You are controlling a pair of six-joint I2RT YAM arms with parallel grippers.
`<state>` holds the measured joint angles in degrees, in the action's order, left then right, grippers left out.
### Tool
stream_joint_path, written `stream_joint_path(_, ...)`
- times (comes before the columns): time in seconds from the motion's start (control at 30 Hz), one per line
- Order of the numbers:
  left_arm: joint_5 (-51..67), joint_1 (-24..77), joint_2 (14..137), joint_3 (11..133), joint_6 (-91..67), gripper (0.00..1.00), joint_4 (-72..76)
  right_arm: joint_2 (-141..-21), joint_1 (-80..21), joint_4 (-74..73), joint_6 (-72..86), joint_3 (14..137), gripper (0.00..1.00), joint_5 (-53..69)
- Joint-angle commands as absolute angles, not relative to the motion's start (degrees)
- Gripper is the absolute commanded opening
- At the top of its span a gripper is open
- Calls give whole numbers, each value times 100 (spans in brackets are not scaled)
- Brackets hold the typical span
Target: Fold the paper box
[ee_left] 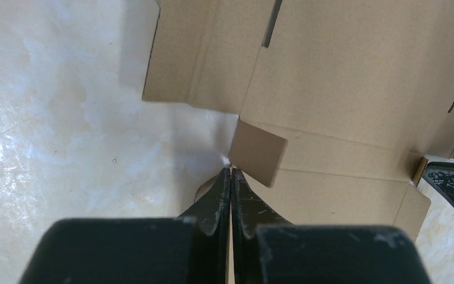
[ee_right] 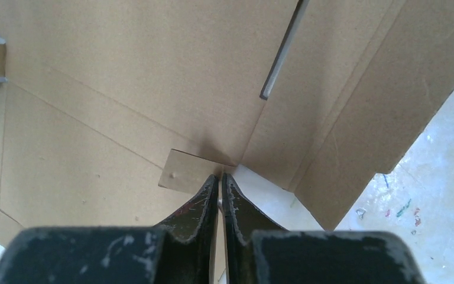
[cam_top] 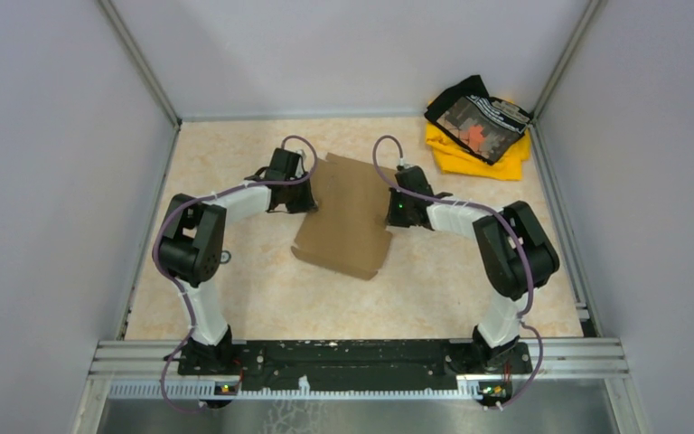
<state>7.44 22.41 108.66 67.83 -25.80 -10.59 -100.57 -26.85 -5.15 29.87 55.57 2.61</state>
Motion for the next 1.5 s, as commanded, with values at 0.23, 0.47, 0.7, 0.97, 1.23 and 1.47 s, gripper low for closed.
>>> stream_joint_path(0.23,758,2320,10910,6873,-2496,3,-1054,-10328,-2948,-737,2877,6244,9,162)
stream_joint_path(0.47,829,2329,10960,6854,-2496,3,-997,-10454,-3021,-847,2824,6421,9,151)
stream_joint_path(0.7,869,2406,11170,6838,-2519,3,-899,-10485,-3106,-918,2792,6581,10,121)
stream_joint_path(0.97,795,2606,11347,6746,-2590,2,-827,-10456,-3172,-990,2773,6687,11,92)
stream_joint_path(1.23,790,2768,11339,6631,-2678,2,-808,-10670,-3190,-1070,2747,6845,12,31)
stream_joint_path(1.47,712,2868,11195,6315,-2750,2,-800,-10574,-3173,-1062,2512,6858,14,-34)
